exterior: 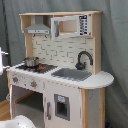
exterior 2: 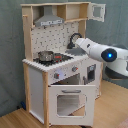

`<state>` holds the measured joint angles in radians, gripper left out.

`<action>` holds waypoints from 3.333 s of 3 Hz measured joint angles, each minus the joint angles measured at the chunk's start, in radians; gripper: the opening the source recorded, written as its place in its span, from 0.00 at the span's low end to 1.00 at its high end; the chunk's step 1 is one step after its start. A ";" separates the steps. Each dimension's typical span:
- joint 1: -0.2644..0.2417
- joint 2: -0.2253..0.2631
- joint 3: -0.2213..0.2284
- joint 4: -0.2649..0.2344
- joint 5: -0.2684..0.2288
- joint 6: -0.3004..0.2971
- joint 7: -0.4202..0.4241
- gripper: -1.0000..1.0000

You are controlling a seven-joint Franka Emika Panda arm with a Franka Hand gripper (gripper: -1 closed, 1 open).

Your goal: Play with the kitchen

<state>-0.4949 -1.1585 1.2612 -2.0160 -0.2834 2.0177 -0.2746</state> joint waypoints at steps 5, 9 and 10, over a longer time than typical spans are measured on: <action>0.178 0.134 -0.122 -0.234 0.204 -0.216 -0.256 1.00; 0.159 0.300 -0.136 -0.342 0.424 -0.039 -0.531 1.00; 0.150 0.356 -0.134 -0.354 0.438 0.041 -0.573 1.00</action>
<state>-0.3447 -0.8022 1.1273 -2.3702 0.1549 2.0592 -0.8478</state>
